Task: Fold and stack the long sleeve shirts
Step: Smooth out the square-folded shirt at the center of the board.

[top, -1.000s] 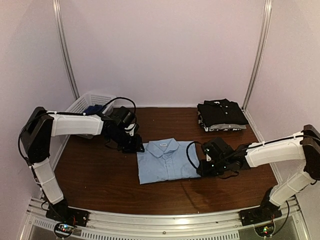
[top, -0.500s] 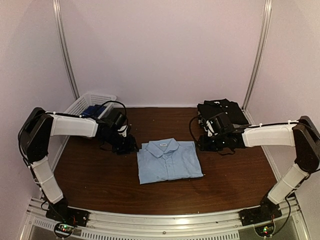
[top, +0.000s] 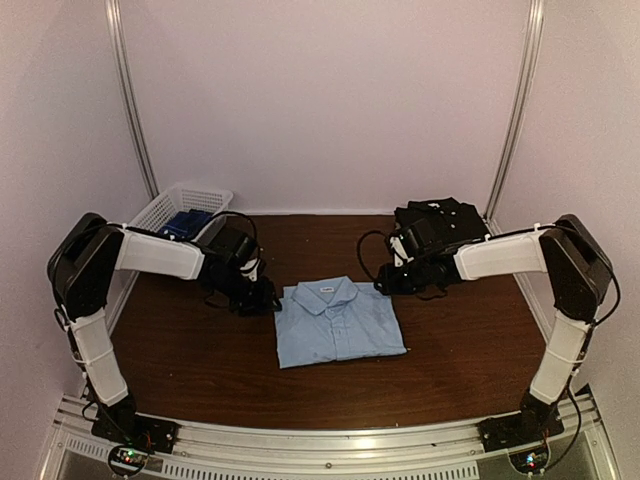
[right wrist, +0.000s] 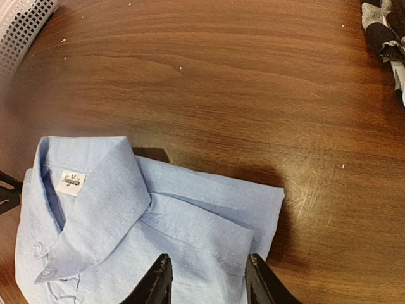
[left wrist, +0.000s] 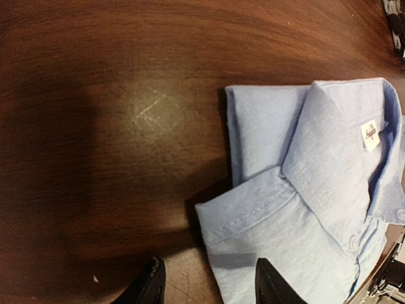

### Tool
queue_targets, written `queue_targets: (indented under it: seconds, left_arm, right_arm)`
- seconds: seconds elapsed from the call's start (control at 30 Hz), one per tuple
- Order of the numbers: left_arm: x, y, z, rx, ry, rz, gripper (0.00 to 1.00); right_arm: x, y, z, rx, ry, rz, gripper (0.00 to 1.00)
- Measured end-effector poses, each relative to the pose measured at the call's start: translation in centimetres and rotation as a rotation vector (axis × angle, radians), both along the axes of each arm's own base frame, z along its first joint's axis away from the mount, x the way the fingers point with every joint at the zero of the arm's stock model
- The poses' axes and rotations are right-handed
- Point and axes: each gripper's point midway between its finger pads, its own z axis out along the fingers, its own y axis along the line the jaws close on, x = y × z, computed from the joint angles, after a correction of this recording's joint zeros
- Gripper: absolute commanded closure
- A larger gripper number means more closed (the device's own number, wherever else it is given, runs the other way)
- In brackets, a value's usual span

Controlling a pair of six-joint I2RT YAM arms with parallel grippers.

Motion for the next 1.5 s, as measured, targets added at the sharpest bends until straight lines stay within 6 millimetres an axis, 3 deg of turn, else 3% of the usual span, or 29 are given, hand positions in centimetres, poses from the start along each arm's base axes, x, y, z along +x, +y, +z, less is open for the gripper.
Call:
queue_targets:
  seconds: [0.23, 0.43, 0.73, 0.8, 1.0, 1.3, 1.5]
  left_arm:
    - [0.2, -0.2, -0.4, 0.002, 0.005, -0.001, 0.53]
    - [0.9, -0.9, -0.4, -0.01, 0.005, -0.005, 0.71]
    - [1.4, -1.9, 0.2, -0.029, -0.006, -0.027, 1.0]
    - [1.4, -2.1, 0.3, -0.032, -0.01, -0.036, 1.0]
    - [1.7, -3.1, 1.3, -0.041, -0.04, -0.065, 1.0]
    - [2.9, -5.0, 3.9, -0.074, -0.115, -0.113, 1.0]
    - [3.8, -5.6, 4.0, -0.075, -0.127, -0.119, 1.0]
  right_arm:
    - [0.1, 0.1, -1.4, -0.021, 0.024, 0.006, 0.6]
    - [0.2, 0.2, -1.9, -0.028, 0.032, 0.013, 0.64]
    - [0.6, 0.7, -1.7, -0.027, 0.024, 0.032, 0.95]
    - [0.6, 0.7, -1.7, -0.025, 0.029, 0.029, 1.0]
    - [0.3, 0.5, -1.3, -0.028, 0.032, 0.03, 1.0]
    - [0.2, 0.0, 3.2, 0.008, -0.048, 0.01, 1.0]
    - [-0.3, -1.4, 1.5, -0.025, -0.016, -0.022, 1.0]
